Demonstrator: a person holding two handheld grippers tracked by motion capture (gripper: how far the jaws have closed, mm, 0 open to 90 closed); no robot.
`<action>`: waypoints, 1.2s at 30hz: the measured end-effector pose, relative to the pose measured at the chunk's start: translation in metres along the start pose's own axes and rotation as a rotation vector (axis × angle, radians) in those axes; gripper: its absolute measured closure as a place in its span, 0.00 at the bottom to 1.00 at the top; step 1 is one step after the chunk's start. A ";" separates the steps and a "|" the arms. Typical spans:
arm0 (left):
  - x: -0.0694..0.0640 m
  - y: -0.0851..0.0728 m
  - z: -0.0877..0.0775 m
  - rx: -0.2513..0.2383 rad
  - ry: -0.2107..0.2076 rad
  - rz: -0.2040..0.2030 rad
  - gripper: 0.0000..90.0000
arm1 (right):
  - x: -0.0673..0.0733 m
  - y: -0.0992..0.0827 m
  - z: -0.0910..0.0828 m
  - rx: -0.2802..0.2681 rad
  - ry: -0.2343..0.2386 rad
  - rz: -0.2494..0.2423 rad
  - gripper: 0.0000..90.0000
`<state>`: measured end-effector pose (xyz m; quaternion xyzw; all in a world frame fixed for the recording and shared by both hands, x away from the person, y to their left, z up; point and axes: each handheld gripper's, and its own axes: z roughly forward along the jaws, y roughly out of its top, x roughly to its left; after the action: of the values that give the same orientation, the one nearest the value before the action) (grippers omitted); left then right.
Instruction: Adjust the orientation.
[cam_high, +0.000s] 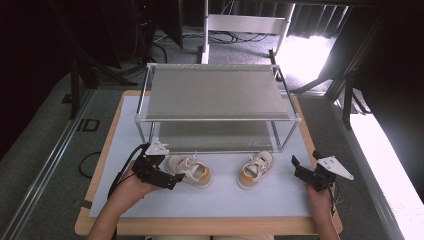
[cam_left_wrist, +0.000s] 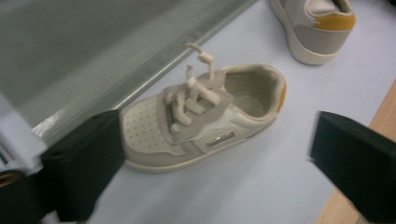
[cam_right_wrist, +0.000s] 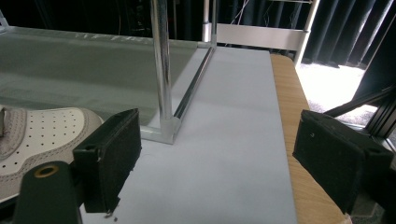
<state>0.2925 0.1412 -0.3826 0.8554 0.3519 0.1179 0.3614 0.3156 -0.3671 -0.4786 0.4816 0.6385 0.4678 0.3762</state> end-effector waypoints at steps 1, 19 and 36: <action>-0.002 0.003 0.001 0.005 -0.009 0.008 0.06 | 0.000 0.000 0.000 0.001 0.000 0.000 0.16; -0.024 0.036 0.031 0.159 -0.100 0.041 0.23 | 0.000 0.000 0.000 0.002 0.006 -0.004 0.16; -0.039 0.052 0.071 0.310 -0.109 0.005 0.43 | 0.000 0.000 0.001 0.004 0.007 -0.004 0.16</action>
<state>0.3231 0.0513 -0.3944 0.9070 0.3434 0.0166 0.2434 0.3161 -0.3669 -0.4786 0.4794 0.6418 0.4672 0.3741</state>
